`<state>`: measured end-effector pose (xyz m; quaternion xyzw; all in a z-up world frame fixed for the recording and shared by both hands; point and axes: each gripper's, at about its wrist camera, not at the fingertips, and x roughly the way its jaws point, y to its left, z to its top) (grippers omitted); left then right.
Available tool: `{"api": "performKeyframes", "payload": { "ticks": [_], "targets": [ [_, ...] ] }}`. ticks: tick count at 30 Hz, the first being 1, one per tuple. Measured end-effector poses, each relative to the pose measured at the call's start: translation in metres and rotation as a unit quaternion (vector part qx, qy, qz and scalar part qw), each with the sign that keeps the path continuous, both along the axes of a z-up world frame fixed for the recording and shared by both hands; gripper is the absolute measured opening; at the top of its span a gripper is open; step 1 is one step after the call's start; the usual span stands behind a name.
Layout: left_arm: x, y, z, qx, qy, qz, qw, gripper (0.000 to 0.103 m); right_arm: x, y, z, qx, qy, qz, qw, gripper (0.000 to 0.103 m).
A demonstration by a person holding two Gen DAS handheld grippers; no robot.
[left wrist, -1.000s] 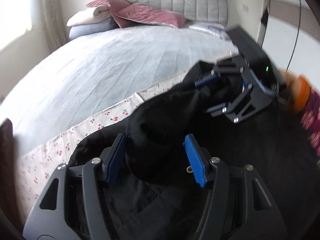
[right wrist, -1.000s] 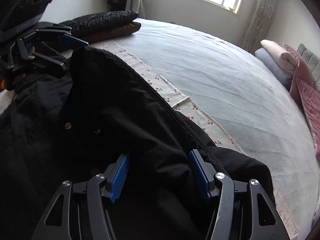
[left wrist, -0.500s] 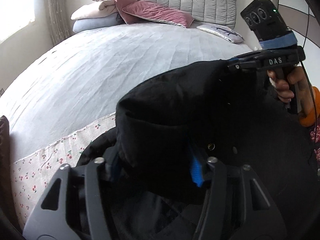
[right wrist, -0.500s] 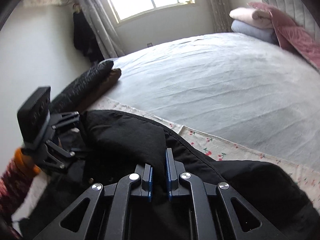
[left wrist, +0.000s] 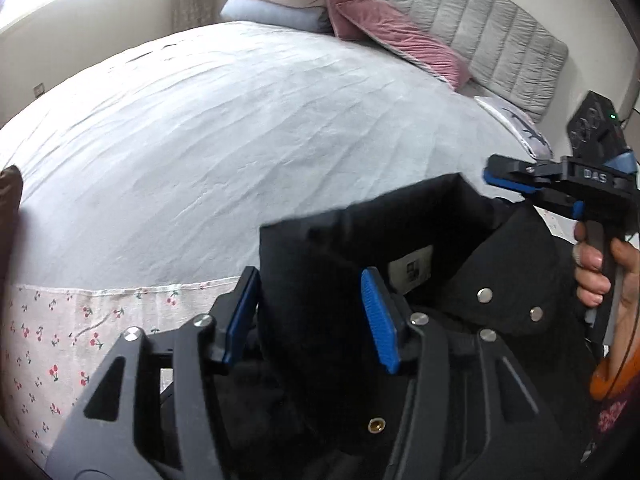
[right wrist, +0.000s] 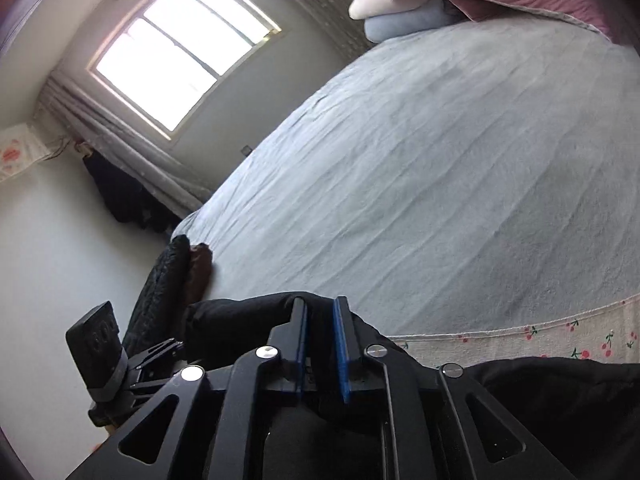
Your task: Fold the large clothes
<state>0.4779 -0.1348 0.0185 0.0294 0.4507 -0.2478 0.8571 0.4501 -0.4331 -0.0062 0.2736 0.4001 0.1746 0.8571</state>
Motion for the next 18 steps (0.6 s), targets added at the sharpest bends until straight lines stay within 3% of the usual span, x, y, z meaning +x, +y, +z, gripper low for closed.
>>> {"api": "performKeyframes", "payload": {
  "ticks": [3,4,6,11,15,17,18],
  "targets": [
    [-0.007,0.01,-0.004,-0.031,0.001,0.006,0.9995,0.065,-0.011,-0.024,0.011,-0.004,-0.022,-0.035,0.999,0.066],
    [-0.01,0.012,-0.004,-0.033,-0.006,0.004,0.9994,0.067,-0.018,-0.032,0.016,-0.009,-0.036,-0.041,0.998,0.069],
    [-0.011,0.016,-0.007,-0.029,-0.008,0.008,0.9995,0.071,-0.029,-0.04,0.02,-0.019,-0.044,-0.03,0.998,0.072],
    [-0.006,0.013,-0.03,-0.026,0.047,0.022,0.9983,0.071,-0.037,-0.028,0.001,-0.055,-0.011,-0.018,0.998,0.074],
    [-0.023,0.006,-0.01,-0.037,-0.011,0.008,0.9992,0.071,-0.039,-0.013,0.005,-0.033,-0.017,-0.006,0.999,0.074],
    [-0.027,0.0,-0.003,-0.034,-0.026,-0.003,0.9991,0.071,-0.032,-0.009,0.002,0.003,0.017,-0.009,1.0,0.074],
    [-0.027,-0.005,-0.004,-0.03,-0.022,-0.004,0.9993,0.071,-0.026,-0.006,-0.007,0.02,0.059,-0.02,0.998,0.074]
  ]
}}
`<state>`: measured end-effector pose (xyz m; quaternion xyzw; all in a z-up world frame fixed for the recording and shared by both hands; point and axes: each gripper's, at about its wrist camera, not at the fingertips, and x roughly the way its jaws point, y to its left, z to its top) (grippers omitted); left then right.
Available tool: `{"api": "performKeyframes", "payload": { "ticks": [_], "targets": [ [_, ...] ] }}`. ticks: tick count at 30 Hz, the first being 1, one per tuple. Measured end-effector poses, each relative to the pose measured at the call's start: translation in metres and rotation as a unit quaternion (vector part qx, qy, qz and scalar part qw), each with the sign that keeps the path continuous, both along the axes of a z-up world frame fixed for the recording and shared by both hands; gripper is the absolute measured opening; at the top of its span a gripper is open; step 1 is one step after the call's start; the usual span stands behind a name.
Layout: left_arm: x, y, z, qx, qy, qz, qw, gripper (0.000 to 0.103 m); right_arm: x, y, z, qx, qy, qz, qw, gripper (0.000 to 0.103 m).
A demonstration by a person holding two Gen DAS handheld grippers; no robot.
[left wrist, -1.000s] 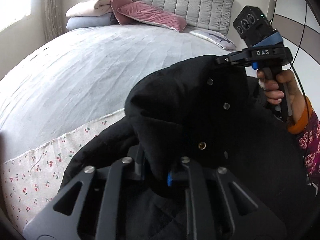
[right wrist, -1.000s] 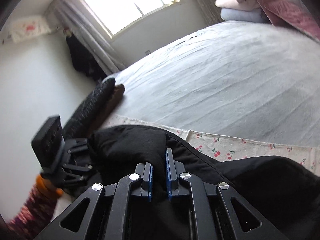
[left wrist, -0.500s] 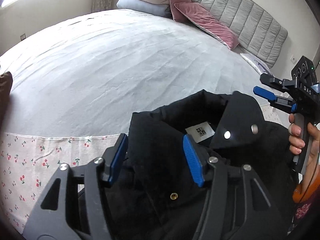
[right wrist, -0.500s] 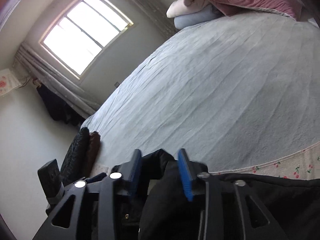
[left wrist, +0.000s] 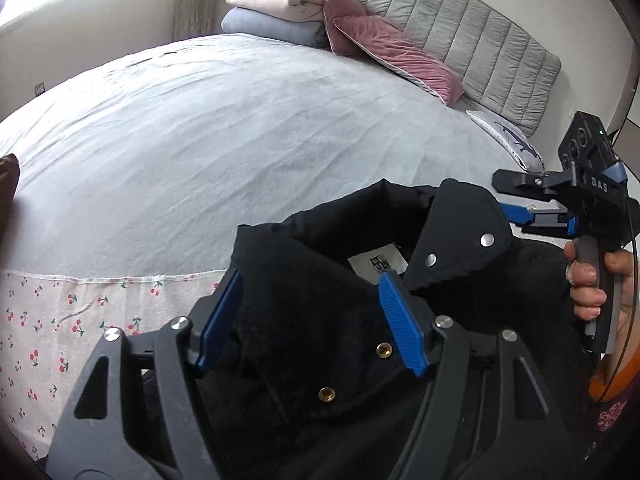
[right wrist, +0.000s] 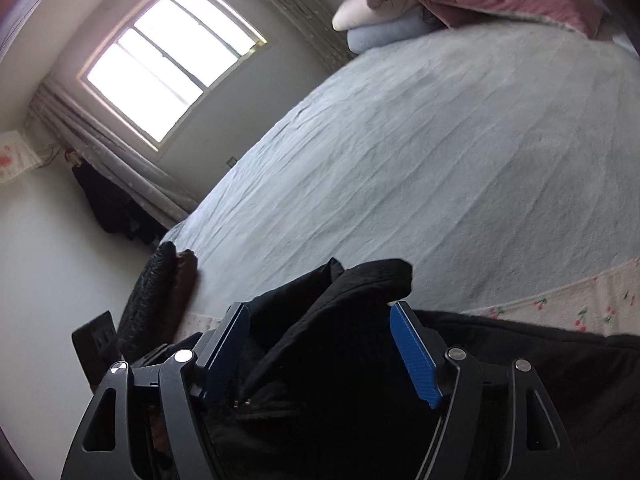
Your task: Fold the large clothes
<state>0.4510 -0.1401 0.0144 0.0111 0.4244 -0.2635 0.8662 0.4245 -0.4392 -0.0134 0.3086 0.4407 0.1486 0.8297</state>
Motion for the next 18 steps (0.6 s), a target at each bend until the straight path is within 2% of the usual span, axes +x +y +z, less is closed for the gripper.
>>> {"api": "performKeyframes", "payload": {
  "ticks": [2,3,4,5,6,7,8,9,10,11,12,13,14,16,17,18],
  "targets": [
    [0.001,-0.006,-0.005,0.002,0.016,-0.003,0.9999,0.071,0.011,0.006,-0.019,0.036,0.052,-0.006,0.998,0.073],
    [0.0,-0.01,-0.009,0.004,0.019,-0.005,0.9998,0.071,0.015,0.01,-0.028,0.044,0.062,-0.012,0.997,0.07],
    [-0.001,-0.012,-0.011,0.006,0.018,-0.009,0.9998,0.071,0.019,0.013,-0.031,0.038,0.06,-0.02,0.997,0.063],
    [-0.002,-0.014,-0.014,0.008,0.018,-0.01,0.9998,0.071,0.025,0.014,-0.038,0.034,0.06,-0.035,0.997,0.054],
    [-0.004,-0.015,-0.016,0.01,0.019,-0.01,0.9997,0.071,0.03,0.014,-0.049,0.043,0.071,-0.046,0.995,0.029],
    [-0.006,-0.016,-0.019,0.011,0.022,-0.011,0.9996,0.071,0.034,0.013,-0.058,0.065,0.078,-0.051,0.993,0.018],
    [-0.007,-0.015,-0.021,0.008,0.025,-0.013,0.9996,0.071,0.036,0.01,-0.068,0.106,0.074,-0.052,0.99,0.016],
    [-0.009,-0.015,-0.024,0.005,0.027,-0.014,0.9995,0.071,0.036,0.005,-0.075,0.167,0.053,-0.045,0.983,0.014],
    [-0.011,-0.013,-0.024,0.003,0.028,-0.016,0.9995,0.071,0.034,0.0,-0.079,0.225,0.024,-0.035,0.973,0.013],
    [-0.013,-0.013,-0.027,0.001,0.029,-0.021,0.9994,0.071,0.031,-0.007,-0.082,0.291,-0.015,-0.016,0.957,0.013],
    [-0.014,-0.013,-0.029,0.003,0.028,-0.023,0.9993,0.071,0.028,-0.012,-0.086,0.325,-0.036,-0.003,0.945,0.013],
    [-0.015,-0.013,-0.032,0.007,0.03,-0.024,0.9992,0.071,0.026,-0.017,-0.089,0.33,-0.038,0.001,0.943,0.015],
    [-0.015,-0.013,-0.035,0.013,0.034,-0.025,0.9991,0.071,0.025,-0.021,-0.094,0.308,-0.022,-0.003,0.951,0.016],
    [-0.015,-0.014,-0.042,0.029,0.039,-0.023,0.9986,0.071,0.023,-0.031,-0.102,0.19,0.046,-0.029,0.98,0.017],
    [-0.016,-0.014,-0.045,0.038,0.041,-0.024,0.9982,0.071,0.021,-0.035,-0.105,0.138,0.066,-0.027,0.988,0.016],
    [-0.018,-0.014,-0.048,0.046,0.041,-0.026,0.9978,0.071,0.015,-0.041,-0.105,0.139,0.064,-0.016,0.988,0.013]
  ]
}}
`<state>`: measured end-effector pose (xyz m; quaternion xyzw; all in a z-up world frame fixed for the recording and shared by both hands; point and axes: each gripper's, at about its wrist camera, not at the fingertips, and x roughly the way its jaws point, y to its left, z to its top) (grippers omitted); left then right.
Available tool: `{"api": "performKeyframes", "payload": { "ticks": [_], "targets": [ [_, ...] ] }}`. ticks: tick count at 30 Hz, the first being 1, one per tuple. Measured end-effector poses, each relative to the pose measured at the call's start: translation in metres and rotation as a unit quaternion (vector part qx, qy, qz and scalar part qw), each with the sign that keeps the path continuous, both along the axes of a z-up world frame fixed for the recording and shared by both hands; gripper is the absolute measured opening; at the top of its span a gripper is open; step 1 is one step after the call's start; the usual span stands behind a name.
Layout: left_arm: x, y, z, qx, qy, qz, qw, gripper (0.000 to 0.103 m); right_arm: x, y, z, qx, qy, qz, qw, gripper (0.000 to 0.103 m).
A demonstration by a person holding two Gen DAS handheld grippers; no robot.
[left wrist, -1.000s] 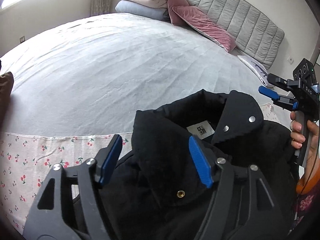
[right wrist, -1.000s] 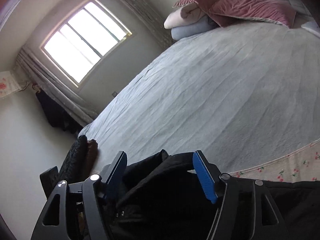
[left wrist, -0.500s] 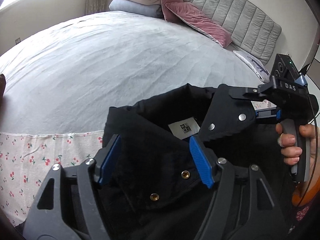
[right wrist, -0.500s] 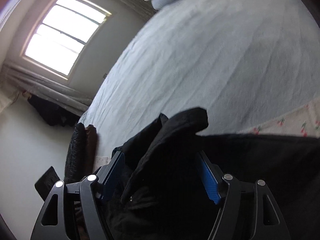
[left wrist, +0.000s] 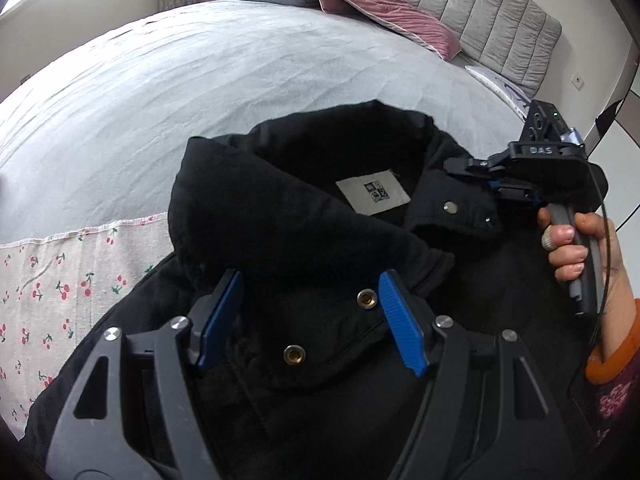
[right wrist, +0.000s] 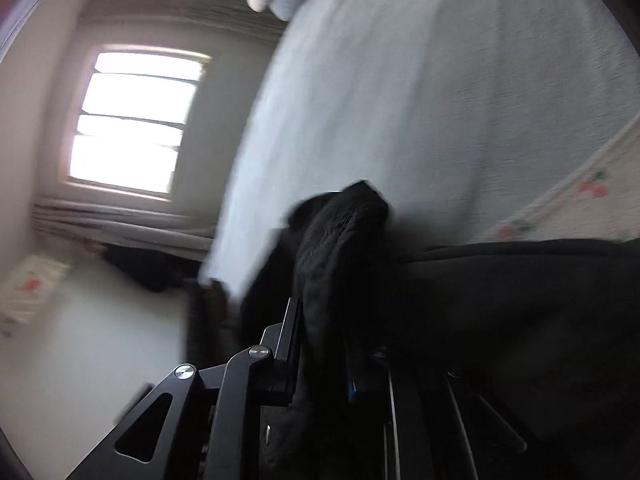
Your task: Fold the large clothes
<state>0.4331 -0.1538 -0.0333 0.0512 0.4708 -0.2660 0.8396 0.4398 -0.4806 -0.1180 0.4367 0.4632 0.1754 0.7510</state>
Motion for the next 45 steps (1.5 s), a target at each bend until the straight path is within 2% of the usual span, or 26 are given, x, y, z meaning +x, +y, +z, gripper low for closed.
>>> {"api": "performKeyframes", "payload": {
  "ticks": [2,4,6,8,11,12,14,16,18,19,21,22,23,25,28,31,32,34,36,39,41,43,45],
  "targets": [
    [-0.004,0.002,-0.002,0.005,0.001,-0.007,1.0,0.071,-0.014,-0.013,0.007,-0.032,-0.007,-0.003,0.999,0.016],
    [-0.006,0.004,0.002,0.009,0.0,-0.015,0.9998,0.071,-0.026,-0.025,0.018,-0.1,-0.012,-0.008,0.995,0.017],
    [-0.007,0.011,0.01,0.0,-0.008,-0.017,0.9998,0.071,-0.034,-0.033,0.029,-0.127,-0.014,-0.015,0.992,0.017],
    [-0.003,0.019,0.019,-0.011,-0.02,-0.007,0.9997,0.071,-0.039,-0.03,0.048,-0.155,-0.038,-0.015,0.987,0.022],
    [0.011,0.034,0.027,-0.031,-0.027,0.027,0.9988,0.071,-0.042,-0.007,0.073,-0.159,-0.082,-0.003,0.984,0.052],
    [0.017,0.04,0.028,-0.039,-0.027,0.04,0.998,0.071,-0.041,0.007,0.081,-0.16,-0.096,0.001,0.983,0.066],
    [0.031,0.045,0.025,-0.042,-0.022,0.063,0.9968,0.071,-0.032,0.041,0.088,-0.179,-0.109,0.026,0.978,0.069],
    [0.045,0.044,0.018,-0.039,-0.014,0.083,0.9957,0.071,-0.023,0.076,0.088,-0.222,-0.099,0.044,0.969,0.069],
    [0.055,0.041,0.01,-0.046,0.0,0.098,0.9941,0.071,-0.014,0.107,0.074,-0.3,-0.078,0.052,0.949,0.069],
    [0.06,0.04,0.003,-0.065,0.018,0.107,0.992,0.068,-0.011,0.112,0.062,-0.332,-0.072,0.056,0.939,0.069],
    [0.059,0.038,-0.008,-0.109,0.056,0.09,0.9883,0.023,-0.015,0.125,0.05,-0.393,-0.08,0.073,0.913,0.069],
    [0.054,0.034,-0.008,-0.108,0.055,0.083,0.9892,0.024,-0.021,0.123,0.046,-0.411,-0.083,0.081,0.904,0.068],
    [0.044,0.027,-0.006,-0.084,0.029,0.059,0.9943,0.024,-0.027,0.12,0.042,-0.42,-0.078,0.088,0.9,0.068],
    [0.026,0.017,-0.006,-0.035,0.0,0.018,0.9992,0.025,-0.04,0.104,0.036,-0.408,-0.076,0.09,0.906,0.067],
    [0.013,0.024,-0.006,-0.014,0.001,-0.01,0.9999,0.034,-0.051,0.091,0.037,-0.381,-0.062,0.098,0.917,0.067],
    [0.009,0.03,0.002,0.015,0.0,-0.027,0.9995,0.046,-0.054,0.089,0.048,-0.39,-0.053,0.11,0.913,0.067],
    [0.01,0.031,0.005,0.03,-0.006,-0.028,0.9991,0.054,-0.054,0.089,0.055,-0.395,-0.05,0.111,0.911,0.068],
    [0.019,0.033,0.011,0.038,-0.014,-0.022,0.9989,0.058,-0.05,0.089,0.063,-0.411,-0.049,0.107,0.904,0.069],
    [0.027,0.037,0.017,0.014,-0.016,-0.005,0.9998,0.064,-0.044,0.09,0.075,-0.424,-0.067,0.092,0.899,0.069],
    [0.04,0.047,0.025,-0.043,-0.008,0.041,0.9982,0.065,-0.027,0.095,0.09,-0.404,-0.1,0.066,0.907,0.069],
    [0.048,0.046,0.03,-0.059,-0.013,0.064,0.9961,0.065,-0.013,0.103,0.097,-0.389,-0.122,0.053,0.912,0.069],
    [0.053,0.034,0.029,-0.035,-0.021,0.07,0.9967,0.065,0.0,0.111,0.097,-0.394,-0.13,0.049,0.908,0.069],
    [0.058,0.017,0.019,0.02,-0.023,0.065,0.9974,0.065,0.018,0.122,0.086,-0.428,-0.112,0.046,0.896,0.069]
  ]
}}
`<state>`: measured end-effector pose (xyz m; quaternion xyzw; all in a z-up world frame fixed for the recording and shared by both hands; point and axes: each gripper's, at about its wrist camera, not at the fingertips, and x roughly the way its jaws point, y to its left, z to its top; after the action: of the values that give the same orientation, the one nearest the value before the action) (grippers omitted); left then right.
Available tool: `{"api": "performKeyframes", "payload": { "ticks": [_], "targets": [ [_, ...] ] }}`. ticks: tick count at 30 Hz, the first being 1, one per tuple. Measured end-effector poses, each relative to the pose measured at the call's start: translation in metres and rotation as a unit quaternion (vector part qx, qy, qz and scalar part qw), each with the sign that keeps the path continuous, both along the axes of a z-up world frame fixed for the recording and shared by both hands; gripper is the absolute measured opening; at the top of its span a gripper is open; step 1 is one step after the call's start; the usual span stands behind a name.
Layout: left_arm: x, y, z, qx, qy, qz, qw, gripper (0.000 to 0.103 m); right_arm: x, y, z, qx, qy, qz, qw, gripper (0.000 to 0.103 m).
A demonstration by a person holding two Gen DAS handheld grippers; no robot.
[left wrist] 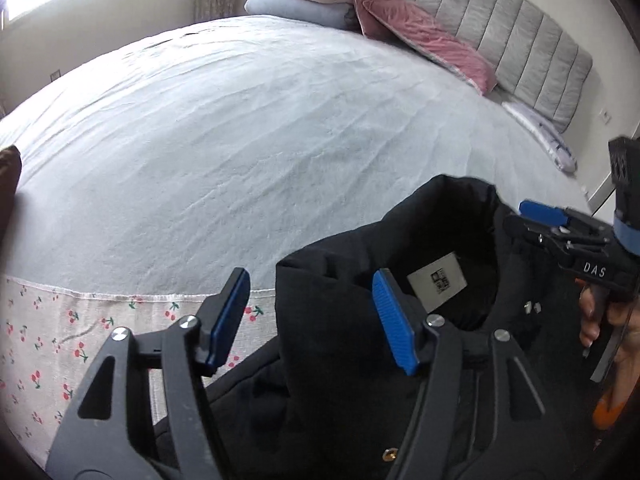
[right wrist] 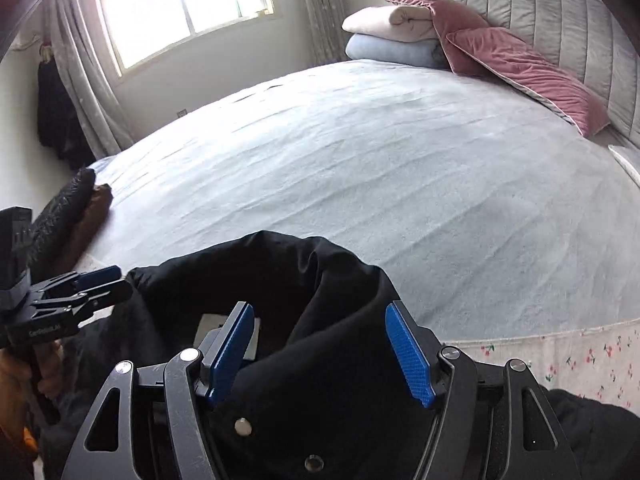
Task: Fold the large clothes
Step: 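Lower the black jacket flat onto the bed with both tools and release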
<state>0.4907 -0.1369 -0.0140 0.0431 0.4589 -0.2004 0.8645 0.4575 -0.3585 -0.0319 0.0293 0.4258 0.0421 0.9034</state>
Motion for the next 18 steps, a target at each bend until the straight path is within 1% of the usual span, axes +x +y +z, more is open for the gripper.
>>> {"api": "performKeyframes", "payload": {
  "ticks": [1,2,4,5,6,7,8,9,10,11,12,13,14,15,16,17,18],
  "targets": [
    [0.0,-0.006,-0.008,0.017,0.008,-0.003,0.9998,0.065,0.007,0.003,-0.006,-0.014,0.006,-0.006,1.0,0.069],
    [0.0,-0.01,-0.014,0.027,0.015,-0.006,0.9995,0.065,0.012,0.006,-0.012,-0.025,0.01,-0.007,1.0,0.069],
    [-0.003,-0.015,-0.025,0.035,0.035,-0.012,0.9987,0.065,0.015,0.01,-0.024,-0.054,0.012,0.001,0.998,0.069],
    [-0.005,-0.016,-0.03,0.034,0.05,-0.018,0.998,0.056,0.01,0.005,-0.029,-0.074,0.013,0.006,0.997,0.068],
    [-0.006,-0.018,-0.032,0.029,0.059,-0.026,0.9975,0.044,0.012,0.012,-0.035,-0.096,0.012,0.012,0.995,0.052],
    [-0.01,-0.021,-0.029,0.035,0.051,-0.032,0.9976,0.04,0.011,0.014,-0.037,-0.113,0.008,0.013,0.993,0.026],
    [-0.013,-0.022,-0.024,0.038,0.039,-0.033,0.998,0.03,0.008,0.009,-0.032,-0.1,-0.008,-0.001,0.995,0.021],
    [-0.014,-0.022,-0.017,0.032,0.023,-0.018,0.9991,0.025,0.006,0.0,-0.025,-0.072,-0.025,-0.03,0.997,0.017],
    [-0.016,-0.019,-0.004,0.015,-0.001,0.009,0.9998,0.023,-0.001,-0.022,-0.019,-0.049,-0.037,-0.052,0.997,0.017],
    [-0.017,-0.018,0.012,0.006,-0.044,0.049,0.9978,0.019,-0.001,-0.03,-0.016,-0.035,-0.044,-0.073,0.996,0.016],
    [-0.017,-0.017,0.024,-0.002,-0.082,0.081,0.9934,0.019,-0.001,-0.032,-0.016,-0.033,-0.051,-0.094,0.994,0.016],
    [-0.016,-0.017,0.035,-0.005,-0.12,0.114,0.9861,0.02,-0.001,-0.031,-0.017,-0.03,-0.054,-0.098,0.993,0.016],
    [-0.012,-0.018,0.039,-0.001,-0.143,0.146,0.9789,0.023,0.001,-0.027,-0.019,-0.029,-0.046,-0.087,0.995,0.017],
    [-0.004,-0.018,0.036,0.006,-0.136,0.169,0.9762,0.026,0.004,-0.025,-0.021,-0.022,-0.034,-0.071,0.997,0.018],
    [0.003,-0.018,0.029,0.012,-0.108,0.178,0.978,0.026,0.005,-0.027,-0.021,-0.013,-0.026,-0.062,0.998,0.022],
    [0.007,-0.017,0.023,0.016,-0.082,0.181,0.9799,0.026,0.003,-0.035,-0.019,0.011,-0.019,-0.055,0.998,0.026],
    [0.006,-0.015,0.019,0.013,-0.067,0.179,0.9815,0.029,-0.002,-0.044,-0.018,0.045,-0.016,-0.048,0.998,0.036]
  ]
}}
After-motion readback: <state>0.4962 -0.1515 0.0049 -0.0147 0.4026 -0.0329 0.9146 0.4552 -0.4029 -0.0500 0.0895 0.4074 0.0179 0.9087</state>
